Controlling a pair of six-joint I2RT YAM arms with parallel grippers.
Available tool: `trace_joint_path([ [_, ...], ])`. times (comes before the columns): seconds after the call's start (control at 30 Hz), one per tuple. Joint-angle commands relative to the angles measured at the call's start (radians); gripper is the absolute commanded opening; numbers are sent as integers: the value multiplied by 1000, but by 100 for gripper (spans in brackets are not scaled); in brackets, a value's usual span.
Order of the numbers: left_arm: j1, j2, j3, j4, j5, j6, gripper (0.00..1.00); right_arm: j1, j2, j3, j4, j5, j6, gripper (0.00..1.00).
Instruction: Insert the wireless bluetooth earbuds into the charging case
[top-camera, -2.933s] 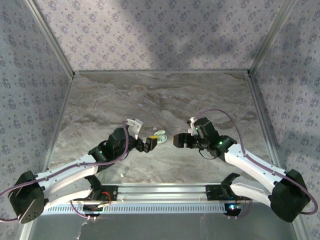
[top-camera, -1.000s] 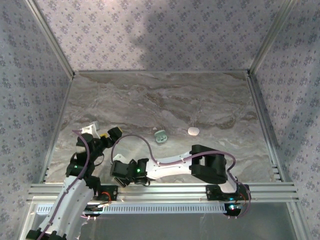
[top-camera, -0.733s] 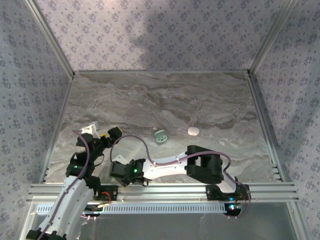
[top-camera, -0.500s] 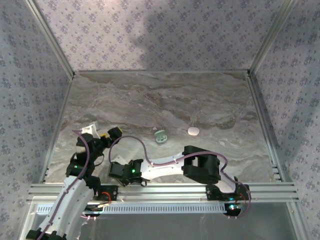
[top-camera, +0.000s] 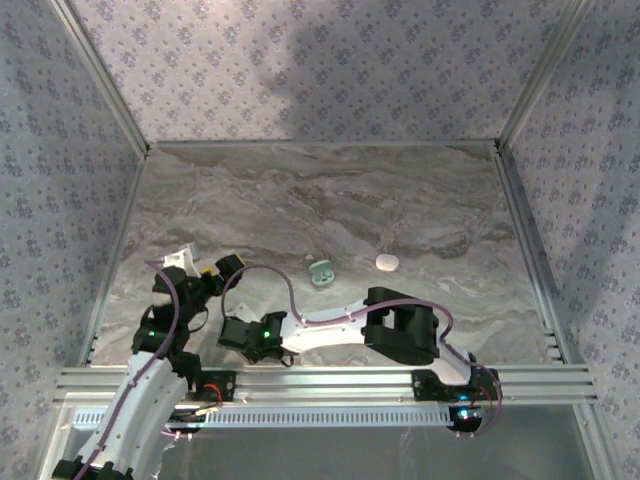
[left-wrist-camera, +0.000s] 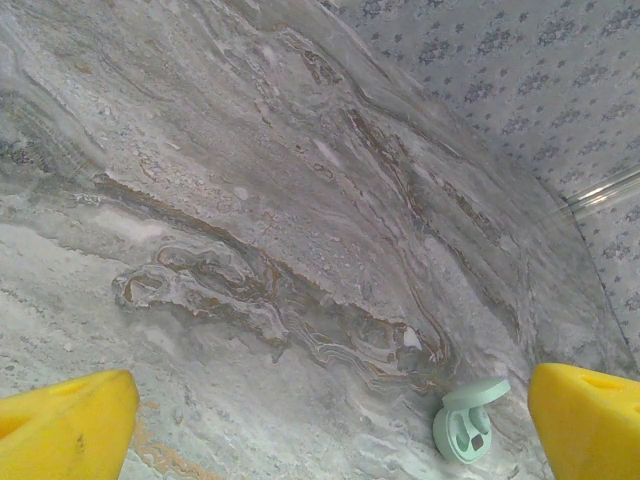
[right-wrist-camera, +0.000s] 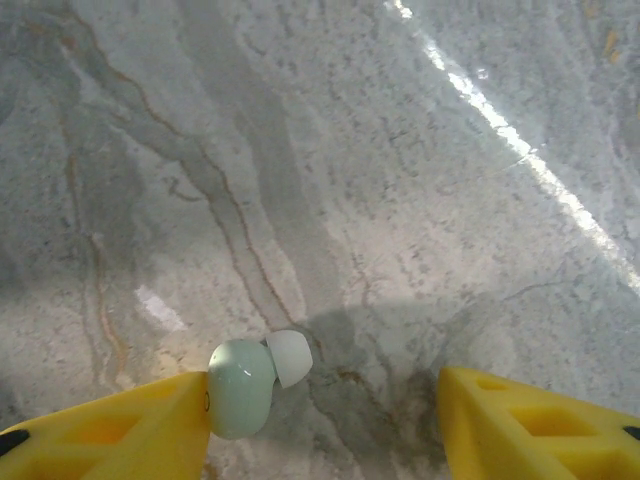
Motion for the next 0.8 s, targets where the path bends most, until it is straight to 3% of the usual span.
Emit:
trace_joint_path([
  [0.0, 5, -7, -15, 24, 27, -10, 100, -37, -20, -31, -59, 60, 11, 62],
  [0.5, 5, -4, -20, 36, 36, -11, 100, -149, -69, -76, -34, 52, -51, 62],
  [0.77, 5, -10, -18, 33, 37, -11, 100, -160, -141, -125, 22, -2, -57, 62],
])
